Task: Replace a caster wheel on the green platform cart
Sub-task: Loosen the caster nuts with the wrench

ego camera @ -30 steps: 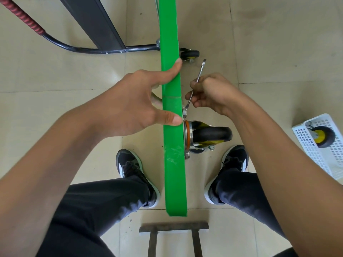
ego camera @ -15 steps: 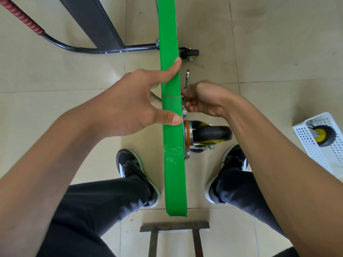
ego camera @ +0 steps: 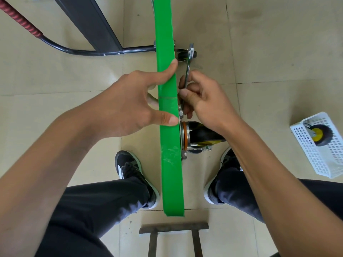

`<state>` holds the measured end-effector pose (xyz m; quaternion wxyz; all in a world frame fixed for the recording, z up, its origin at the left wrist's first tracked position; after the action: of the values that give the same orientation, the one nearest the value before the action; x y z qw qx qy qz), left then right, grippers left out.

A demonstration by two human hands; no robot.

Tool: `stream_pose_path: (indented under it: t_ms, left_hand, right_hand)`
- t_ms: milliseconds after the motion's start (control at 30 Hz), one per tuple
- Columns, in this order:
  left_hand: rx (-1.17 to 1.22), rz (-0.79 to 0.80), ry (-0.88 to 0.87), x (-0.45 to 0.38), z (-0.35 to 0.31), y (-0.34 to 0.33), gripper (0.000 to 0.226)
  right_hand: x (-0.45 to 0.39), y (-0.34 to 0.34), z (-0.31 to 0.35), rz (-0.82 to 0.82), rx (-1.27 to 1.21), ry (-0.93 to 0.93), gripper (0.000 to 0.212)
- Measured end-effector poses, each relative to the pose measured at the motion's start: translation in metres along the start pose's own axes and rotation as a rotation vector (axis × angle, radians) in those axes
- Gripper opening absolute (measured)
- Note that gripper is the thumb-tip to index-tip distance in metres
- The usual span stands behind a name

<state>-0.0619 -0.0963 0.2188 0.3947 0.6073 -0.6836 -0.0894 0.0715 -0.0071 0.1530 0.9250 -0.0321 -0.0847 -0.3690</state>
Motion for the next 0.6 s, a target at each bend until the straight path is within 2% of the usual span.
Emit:
stream_pose_path:
  t_ms: [67,167,233,333,500,600]
  left_hand:
    - [0.005,0.002,0.004,0.000,-0.001,0.001,0.108]
    - [0.005,0.001,0.004,0.001,-0.001,0.001,0.110]
    - [-0.004,0.004,0.004,0.001,-0.001,0.001,0.109]
    - [-0.006,0.007,-0.001,0.001,-0.001,0.000,0.109]
    - [0.026,0.009,-0.003,0.001,-0.002,0.000,0.109]
    - [0.009,0.006,-0.004,0.000,0.000,-0.001,0.107]
  right_hand:
    - [-0.003,0.002,0.000,-0.005,0.004,-0.011,0.004]
    - [-0.013,0.011,-0.003,-0.111,-0.042,-0.067,0.006]
    - [-0.022,0.019,-0.008,-0.188,-0.088,-0.139,0.007]
    - [-0.034,0.027,-0.017,-0.221,-0.216,-0.296,0.011]
    - [-0.050,0.024,-0.035,-0.135,-0.282,-0.545,0.004]
    - [-0.052,0.019,-0.042,-0.038,-0.330,-0.645,0.008]
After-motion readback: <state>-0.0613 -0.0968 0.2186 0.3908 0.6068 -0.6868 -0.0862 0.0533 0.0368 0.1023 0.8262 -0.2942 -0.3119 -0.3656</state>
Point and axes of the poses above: each hand's wrist, its own x-axis away from the middle knuckle, its own y-axis out of the back of the hand, z = x × y, the point moved 4 cm from there along -x, towards the middle knuckle, and after that the axes turned 11 degrees about -x, right-handed, at the moved point
